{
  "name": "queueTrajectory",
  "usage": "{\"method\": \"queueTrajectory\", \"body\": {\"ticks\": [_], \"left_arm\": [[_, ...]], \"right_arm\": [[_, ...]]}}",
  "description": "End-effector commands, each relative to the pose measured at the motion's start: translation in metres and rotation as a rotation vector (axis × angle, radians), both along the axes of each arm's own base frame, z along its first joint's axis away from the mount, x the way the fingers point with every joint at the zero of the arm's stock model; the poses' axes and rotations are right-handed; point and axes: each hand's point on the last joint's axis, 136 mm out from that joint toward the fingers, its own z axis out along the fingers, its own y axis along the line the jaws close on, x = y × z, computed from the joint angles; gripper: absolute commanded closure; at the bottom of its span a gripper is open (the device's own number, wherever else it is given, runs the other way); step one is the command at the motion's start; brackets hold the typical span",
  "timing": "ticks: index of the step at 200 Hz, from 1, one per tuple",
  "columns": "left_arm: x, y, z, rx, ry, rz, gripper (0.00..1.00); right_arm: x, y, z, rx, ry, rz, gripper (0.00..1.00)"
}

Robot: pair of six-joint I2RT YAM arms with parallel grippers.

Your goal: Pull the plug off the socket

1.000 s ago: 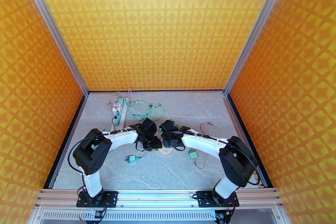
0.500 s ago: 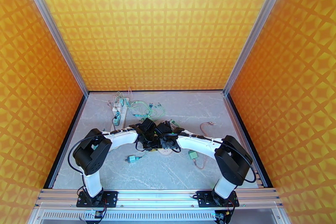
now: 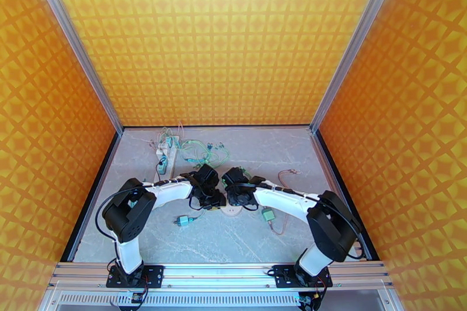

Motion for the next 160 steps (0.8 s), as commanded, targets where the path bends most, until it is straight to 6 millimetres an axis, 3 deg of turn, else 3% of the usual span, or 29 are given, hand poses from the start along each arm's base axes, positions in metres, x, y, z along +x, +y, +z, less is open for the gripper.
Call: {"method": "queueTrajectory", "body": {"ticks": [1, 25, 50, 115, 160], "left_arm": [[-0.044, 0.045, -0.077, 0.29, 0.127, -0.033, 0.7], [-0.045, 0.046, -0.077, 0.292, 0.129, -0.033, 0.7], [-0.045, 0.046, -0.078, 0.297, 0.133, -0.034, 0.7], [-0.049, 0.05, -0.079, 0.303, 0.139, -0.042, 0.71], [-0.05, 0.05, -0.079, 0.303, 0.139, -0.043, 0.71]], "right_arm": [[-0.009, 0.068, 0.026, 0.113, -0.037, 0.15, 0.74], [-0.018, 0.077, 0.015, 0.098, -0.013, 0.163, 0.74], [-0.018, 0.078, 0.016, 0.118, -0.021, 0.156, 0.74], [0.005, 0.039, 0.039, 0.305, -0.037, 0.024, 0.75], [0.009, 0.038, 0.044, 0.331, -0.029, 0.026, 0.74]]}}
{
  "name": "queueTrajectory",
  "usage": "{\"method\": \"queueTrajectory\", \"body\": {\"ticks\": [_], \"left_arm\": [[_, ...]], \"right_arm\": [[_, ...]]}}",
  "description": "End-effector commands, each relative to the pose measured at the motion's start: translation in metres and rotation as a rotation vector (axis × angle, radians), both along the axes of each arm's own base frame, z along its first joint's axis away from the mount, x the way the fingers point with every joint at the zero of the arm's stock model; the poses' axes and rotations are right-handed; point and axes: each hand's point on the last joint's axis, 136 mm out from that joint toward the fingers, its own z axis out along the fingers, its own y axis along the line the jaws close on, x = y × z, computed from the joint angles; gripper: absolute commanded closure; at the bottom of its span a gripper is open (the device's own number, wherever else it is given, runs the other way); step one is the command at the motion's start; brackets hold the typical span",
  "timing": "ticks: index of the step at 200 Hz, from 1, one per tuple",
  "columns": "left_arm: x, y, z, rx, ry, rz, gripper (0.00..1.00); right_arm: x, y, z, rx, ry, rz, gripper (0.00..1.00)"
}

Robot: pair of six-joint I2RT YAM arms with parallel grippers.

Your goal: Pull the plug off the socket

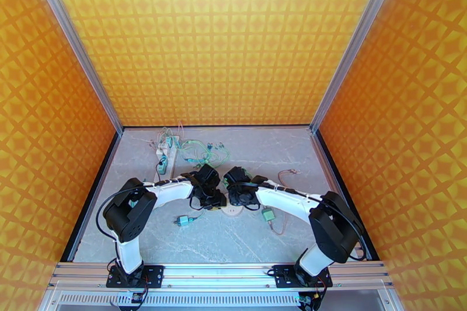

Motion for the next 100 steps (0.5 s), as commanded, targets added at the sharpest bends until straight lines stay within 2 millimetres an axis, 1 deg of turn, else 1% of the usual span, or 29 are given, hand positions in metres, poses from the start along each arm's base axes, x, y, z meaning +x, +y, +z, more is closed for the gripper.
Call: {"method": "queueTrajectory", "body": {"ticks": [1, 27, 47, 71, 90, 100], "left_arm": [[-0.047, 0.053, -0.079, 0.308, 0.142, -0.022, 0.71], [-0.046, 0.051, -0.078, 0.305, 0.137, -0.027, 0.71], [-0.046, 0.049, -0.077, 0.304, 0.136, -0.035, 0.71], [-0.047, 0.047, -0.078, 0.306, 0.138, -0.037, 0.71], [-0.047, 0.047, -0.077, 0.306, 0.138, -0.035, 0.71], [-0.046, 0.047, -0.078, 0.305, 0.138, -0.034, 0.71]], "right_arm": [[0.009, 0.047, 0.042, 0.232, -0.068, 0.066, 0.74], [0.006, 0.049, 0.041, 0.124, -0.085, 0.118, 0.74], [0.001, 0.064, 0.042, 0.055, -0.092, 0.178, 0.74], [-0.011, 0.083, 0.034, 0.0, -0.085, 0.244, 0.74], [-0.017, 0.089, 0.03, -0.044, -0.092, 0.274, 0.74], [-0.02, 0.088, 0.027, -0.051, -0.085, 0.276, 0.74]]}}
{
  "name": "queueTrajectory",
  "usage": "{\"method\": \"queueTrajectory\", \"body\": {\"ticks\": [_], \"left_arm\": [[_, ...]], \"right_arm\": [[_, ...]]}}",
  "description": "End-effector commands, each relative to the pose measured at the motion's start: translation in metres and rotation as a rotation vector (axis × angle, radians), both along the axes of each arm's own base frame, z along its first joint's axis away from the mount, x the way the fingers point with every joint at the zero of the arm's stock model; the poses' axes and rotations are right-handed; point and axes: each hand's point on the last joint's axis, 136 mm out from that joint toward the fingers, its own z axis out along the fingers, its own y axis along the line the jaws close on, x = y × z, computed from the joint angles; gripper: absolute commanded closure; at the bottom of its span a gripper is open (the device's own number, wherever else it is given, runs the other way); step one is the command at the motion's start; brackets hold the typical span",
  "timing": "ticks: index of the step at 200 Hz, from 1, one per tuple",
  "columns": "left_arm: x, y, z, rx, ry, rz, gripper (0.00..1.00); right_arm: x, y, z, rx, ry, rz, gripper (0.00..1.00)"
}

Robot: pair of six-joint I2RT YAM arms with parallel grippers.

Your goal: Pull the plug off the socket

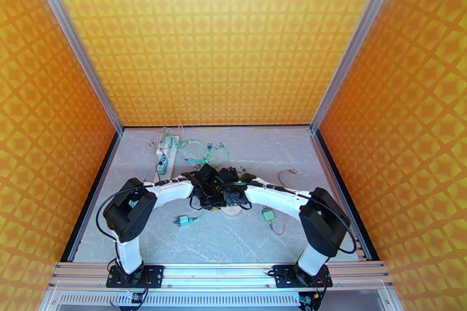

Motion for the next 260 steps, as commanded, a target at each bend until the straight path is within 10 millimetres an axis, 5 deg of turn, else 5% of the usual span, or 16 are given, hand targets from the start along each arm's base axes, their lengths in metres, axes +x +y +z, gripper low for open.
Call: {"method": "queueTrajectory", "body": {"ticks": [1, 86, 150, 219, 260], "left_arm": [[-0.044, 0.046, -0.079, 0.296, 0.122, -0.031, 0.71], [-0.047, 0.049, -0.081, 0.302, 0.128, -0.031, 0.71], [-0.047, 0.049, -0.077, 0.295, 0.118, -0.032, 0.71], [-0.031, 0.035, -0.038, 0.226, 0.044, -0.026, 0.69], [-0.016, 0.023, 0.001, 0.158, -0.038, -0.03, 0.57]], "right_arm": [[-0.018, 0.074, 0.021, 0.196, 0.004, 0.161, 0.74], [0.003, 0.025, 0.039, 0.414, -0.022, -0.01, 0.76], [0.009, -0.003, 0.057, 0.298, -0.082, -0.021, 0.75], [0.033, -0.064, 0.102, 0.249, -0.196, -0.109, 0.74], [0.045, -0.101, 0.125, 0.134, -0.25, -0.135, 0.73]]}}
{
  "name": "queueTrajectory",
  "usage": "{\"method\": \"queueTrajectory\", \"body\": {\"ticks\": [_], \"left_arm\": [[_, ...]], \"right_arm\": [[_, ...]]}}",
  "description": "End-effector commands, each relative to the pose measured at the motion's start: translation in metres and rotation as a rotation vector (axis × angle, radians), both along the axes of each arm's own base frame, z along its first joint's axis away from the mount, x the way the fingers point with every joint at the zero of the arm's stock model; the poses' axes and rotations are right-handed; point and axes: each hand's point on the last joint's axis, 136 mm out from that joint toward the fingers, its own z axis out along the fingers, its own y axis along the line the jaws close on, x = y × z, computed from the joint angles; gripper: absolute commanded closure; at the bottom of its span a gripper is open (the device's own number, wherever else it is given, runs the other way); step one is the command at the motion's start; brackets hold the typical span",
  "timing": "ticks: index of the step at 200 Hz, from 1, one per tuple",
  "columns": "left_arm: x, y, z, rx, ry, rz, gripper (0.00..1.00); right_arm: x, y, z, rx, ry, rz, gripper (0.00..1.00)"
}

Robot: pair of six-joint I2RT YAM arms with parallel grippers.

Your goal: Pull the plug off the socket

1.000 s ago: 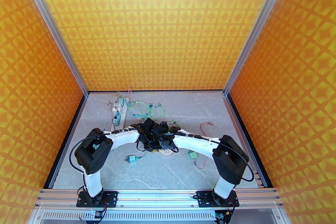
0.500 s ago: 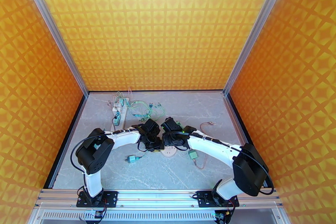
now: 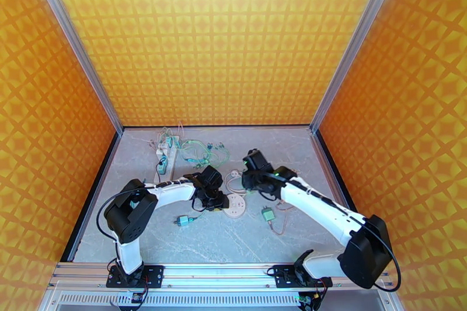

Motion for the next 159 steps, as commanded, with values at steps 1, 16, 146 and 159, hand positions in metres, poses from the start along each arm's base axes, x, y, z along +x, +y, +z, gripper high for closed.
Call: {"method": "queueTrajectory", "body": {"ticks": [1, 16, 146, 159], "left_arm": [[-0.013, 0.026, -0.004, 0.129, 0.02, -0.005, 0.57], [-0.006, 0.021, 0.015, 0.098, -0.016, -0.002, 0.53], [0.015, 0.04, 0.132, -0.045, -0.24, 0.081, 0.23], [0.014, 0.045, 0.134, -0.039, -0.247, 0.099, 0.23]], "right_arm": [[0.005, -0.023, 0.023, -0.103, -0.048, -0.009, 0.73], [0.01, -0.037, 0.025, -0.129, -0.043, -0.039, 0.73], [0.138, -0.146, -0.006, -0.141, 0.037, -0.345, 0.71], [0.154, -0.164, -0.001, -0.105, 0.023, -0.39, 0.71]]}}
